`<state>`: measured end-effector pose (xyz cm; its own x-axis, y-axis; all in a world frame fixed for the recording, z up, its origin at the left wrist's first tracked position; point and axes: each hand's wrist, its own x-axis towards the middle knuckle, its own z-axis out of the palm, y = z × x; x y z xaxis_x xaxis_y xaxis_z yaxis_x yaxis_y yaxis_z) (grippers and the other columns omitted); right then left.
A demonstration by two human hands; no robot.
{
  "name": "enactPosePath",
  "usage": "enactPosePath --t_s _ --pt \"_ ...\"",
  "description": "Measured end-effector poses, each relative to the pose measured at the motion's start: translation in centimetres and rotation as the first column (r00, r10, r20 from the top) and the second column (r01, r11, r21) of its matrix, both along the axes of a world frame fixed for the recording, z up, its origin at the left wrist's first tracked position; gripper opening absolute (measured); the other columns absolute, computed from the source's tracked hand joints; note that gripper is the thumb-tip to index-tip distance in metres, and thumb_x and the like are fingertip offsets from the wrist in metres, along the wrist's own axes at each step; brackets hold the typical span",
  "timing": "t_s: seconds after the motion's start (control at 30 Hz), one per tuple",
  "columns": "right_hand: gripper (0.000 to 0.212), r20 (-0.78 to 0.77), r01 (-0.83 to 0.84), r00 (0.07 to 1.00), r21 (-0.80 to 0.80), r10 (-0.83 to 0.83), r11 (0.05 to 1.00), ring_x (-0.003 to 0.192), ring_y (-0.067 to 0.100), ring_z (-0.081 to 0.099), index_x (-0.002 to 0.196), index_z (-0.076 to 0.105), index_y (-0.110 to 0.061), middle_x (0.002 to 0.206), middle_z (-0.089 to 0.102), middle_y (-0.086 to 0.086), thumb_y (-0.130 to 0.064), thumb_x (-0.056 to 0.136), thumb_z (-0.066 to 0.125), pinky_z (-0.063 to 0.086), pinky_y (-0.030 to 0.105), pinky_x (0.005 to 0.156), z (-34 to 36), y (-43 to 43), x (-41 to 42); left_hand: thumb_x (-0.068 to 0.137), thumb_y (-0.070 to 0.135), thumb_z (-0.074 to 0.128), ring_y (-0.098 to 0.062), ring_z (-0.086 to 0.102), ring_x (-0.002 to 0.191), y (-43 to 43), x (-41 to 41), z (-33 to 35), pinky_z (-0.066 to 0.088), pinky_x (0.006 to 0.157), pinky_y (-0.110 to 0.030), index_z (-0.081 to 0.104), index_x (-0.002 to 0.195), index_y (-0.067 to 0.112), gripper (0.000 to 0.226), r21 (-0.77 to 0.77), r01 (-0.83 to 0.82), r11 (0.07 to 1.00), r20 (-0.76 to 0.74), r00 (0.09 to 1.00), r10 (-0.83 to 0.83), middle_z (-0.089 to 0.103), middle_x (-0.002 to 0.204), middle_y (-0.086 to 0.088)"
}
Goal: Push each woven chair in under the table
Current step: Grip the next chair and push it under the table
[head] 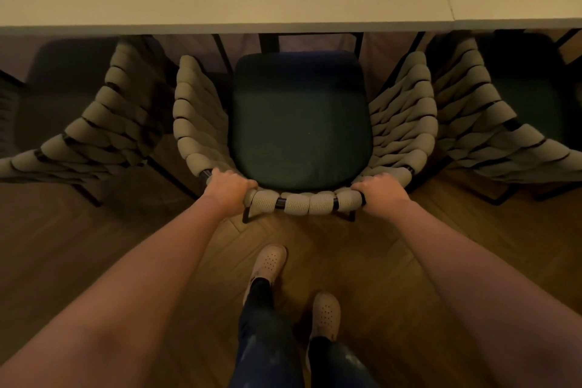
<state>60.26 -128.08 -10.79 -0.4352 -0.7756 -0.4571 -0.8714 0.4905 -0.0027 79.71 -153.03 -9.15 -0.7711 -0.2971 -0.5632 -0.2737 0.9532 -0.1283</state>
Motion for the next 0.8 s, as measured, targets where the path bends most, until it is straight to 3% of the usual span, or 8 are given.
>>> enactPosePath --t_s 0.8 --pt "0.039 0.004 -0.019 1.0 0.083 0.019 0.996 0.111 0.02 0.056 0.129 0.057 -0.032 0.118 0.061 -0.001 -0.028 0.09 0.061 0.041 0.04 0.102 0.3 -7.0 -5.3 0.087 0.033 0.06 -0.019 0.052 0.105 -6.7 -5.2 0.0 0.038 0.095 -0.044 0.051 0.124 0.038 0.038 0.03 0.0 1.0 -0.024 1.0 0.001 0.06 0.106 0.006"
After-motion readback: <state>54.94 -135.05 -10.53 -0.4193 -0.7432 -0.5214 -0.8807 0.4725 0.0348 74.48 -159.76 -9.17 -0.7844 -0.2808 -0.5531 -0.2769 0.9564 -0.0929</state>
